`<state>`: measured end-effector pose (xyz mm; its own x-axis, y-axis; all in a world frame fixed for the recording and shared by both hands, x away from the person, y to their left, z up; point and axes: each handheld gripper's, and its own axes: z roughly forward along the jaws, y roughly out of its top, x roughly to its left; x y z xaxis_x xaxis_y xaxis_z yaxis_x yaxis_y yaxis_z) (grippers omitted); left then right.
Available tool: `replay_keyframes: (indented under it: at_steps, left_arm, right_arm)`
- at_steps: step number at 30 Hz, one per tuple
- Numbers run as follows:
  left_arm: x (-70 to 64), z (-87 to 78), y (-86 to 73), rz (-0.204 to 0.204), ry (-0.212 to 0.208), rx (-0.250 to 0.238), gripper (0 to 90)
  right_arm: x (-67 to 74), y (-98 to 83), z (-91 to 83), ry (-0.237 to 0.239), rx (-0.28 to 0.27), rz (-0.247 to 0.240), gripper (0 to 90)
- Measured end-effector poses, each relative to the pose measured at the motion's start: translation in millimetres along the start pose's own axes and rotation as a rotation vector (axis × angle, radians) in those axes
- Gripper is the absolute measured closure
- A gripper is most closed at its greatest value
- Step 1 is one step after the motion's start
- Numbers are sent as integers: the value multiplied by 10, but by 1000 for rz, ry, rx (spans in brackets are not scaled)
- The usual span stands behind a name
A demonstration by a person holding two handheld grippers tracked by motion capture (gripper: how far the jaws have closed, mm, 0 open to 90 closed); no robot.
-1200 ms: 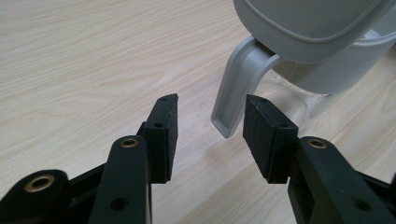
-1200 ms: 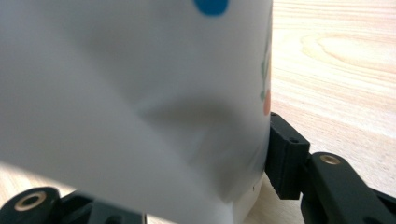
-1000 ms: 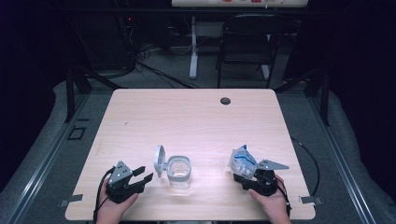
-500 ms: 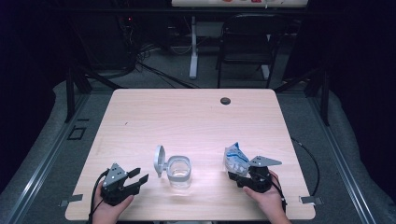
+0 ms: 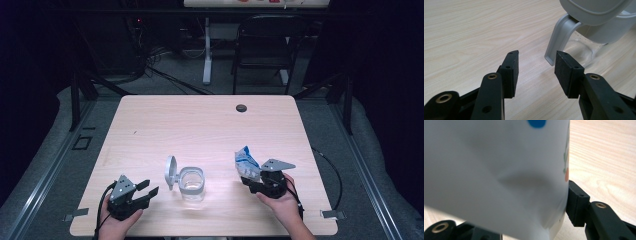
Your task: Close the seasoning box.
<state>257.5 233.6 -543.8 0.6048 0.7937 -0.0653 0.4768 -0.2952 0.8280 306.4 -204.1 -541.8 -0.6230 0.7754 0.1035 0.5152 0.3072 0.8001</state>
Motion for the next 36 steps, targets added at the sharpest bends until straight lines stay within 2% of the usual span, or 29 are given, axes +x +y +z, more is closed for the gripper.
replay_keyframes:
  at_steps: [1, 4, 8, 9, 19, 20, 25, 28, 36]
  left_arm:
    - [4, 1, -1, 4, 0, 0, 547]
    - [7, 9, -8, 0, -1, -10, 547]
    - [2, 17, -5, -2, -3, 3, 547]
    - [-1, 22, -5, 0, -2, 3, 546]
    - [-12, 37, 2, 12, -5, 8, 544]
    - [-9, 35, 3, 14, -5, 8, 543]
    - [-13, 43, 0, 10, -6, 9, 543]
    - [-14, 49, 1, 17, -7, 10, 544]
    - [-21, 63, -2, 18, -10, 3, 541]
  right_arm:
    - [20, 37, 10, -12, 13, -24, 495]
    - [39, 67, 29, -21, 20, -50, 494]
    - [78, 101, 64, -28, 25, -69, 494]
    - [93, 123, 77, -33, 36, -87, 495]
    - [169, 213, 118, -70, 20, -138, 494]
    - [182, 231, 122, -81, 26, -155, 494]
    - [212, 265, 140, -90, 25, -167, 494]
    - [255, 302, 149, -107, 40, -199, 494]
    - [305, 336, 191, -117, 34, -220, 494]
